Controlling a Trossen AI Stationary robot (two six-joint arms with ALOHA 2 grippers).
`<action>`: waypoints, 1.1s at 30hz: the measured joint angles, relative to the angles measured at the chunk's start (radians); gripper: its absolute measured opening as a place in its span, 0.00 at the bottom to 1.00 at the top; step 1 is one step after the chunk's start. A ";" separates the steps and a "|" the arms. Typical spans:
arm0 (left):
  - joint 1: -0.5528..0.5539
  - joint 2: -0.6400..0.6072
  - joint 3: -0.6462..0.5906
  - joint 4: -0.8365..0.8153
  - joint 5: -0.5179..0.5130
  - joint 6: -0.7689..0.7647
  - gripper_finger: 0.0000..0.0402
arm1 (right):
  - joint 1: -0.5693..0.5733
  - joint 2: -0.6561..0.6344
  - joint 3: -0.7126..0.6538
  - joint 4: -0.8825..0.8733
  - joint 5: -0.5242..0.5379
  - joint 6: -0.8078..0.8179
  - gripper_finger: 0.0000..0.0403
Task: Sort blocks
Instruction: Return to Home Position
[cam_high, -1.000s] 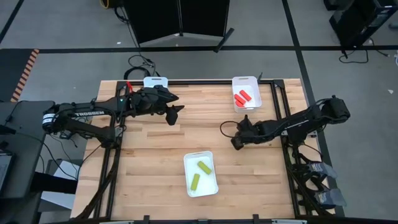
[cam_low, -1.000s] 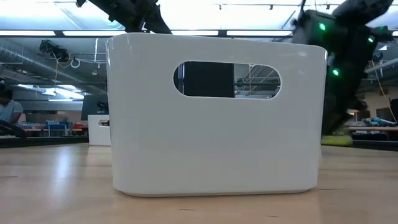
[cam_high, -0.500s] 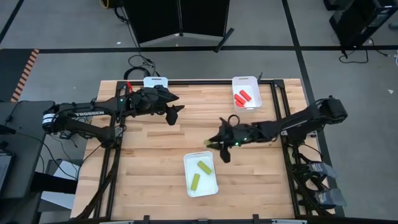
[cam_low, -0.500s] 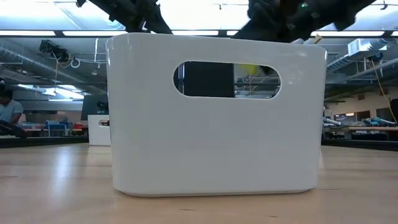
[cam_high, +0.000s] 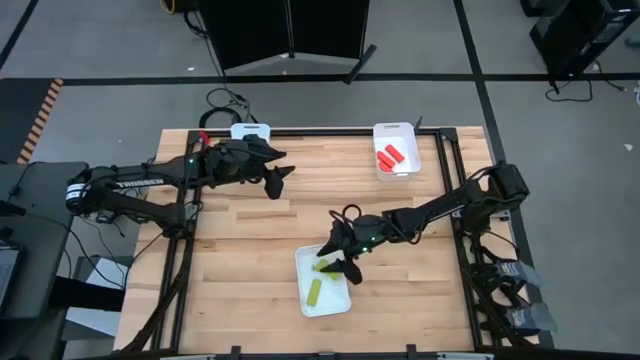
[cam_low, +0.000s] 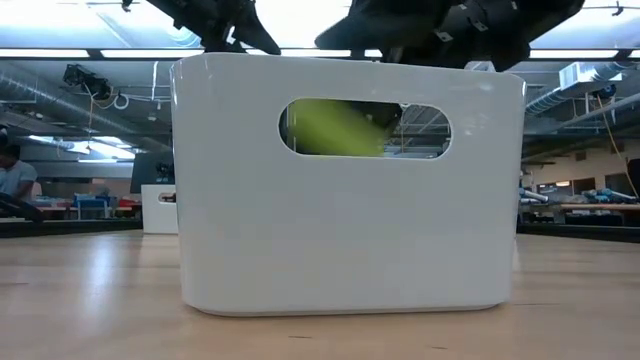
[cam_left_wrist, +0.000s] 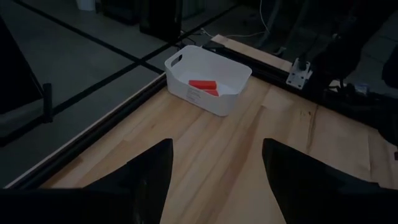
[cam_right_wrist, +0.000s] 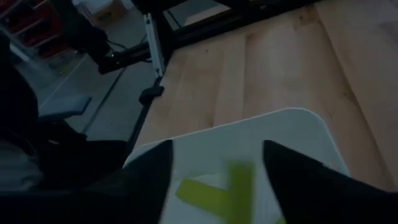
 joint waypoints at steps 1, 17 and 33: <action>-0.003 -0.007 0.000 -0.005 -0.004 0.001 0.63 | 0.000 0.000 0.000 -0.002 -0.005 -0.005 0.66; -0.171 -0.271 -0.210 0.152 -0.143 0.059 0.62 | 0.027 -0.313 -0.223 0.117 0.262 -0.244 0.27; -0.281 -0.510 -0.650 0.444 -0.162 0.135 0.06 | -0.015 -1.014 -0.682 0.044 0.359 -0.426 0.03</action>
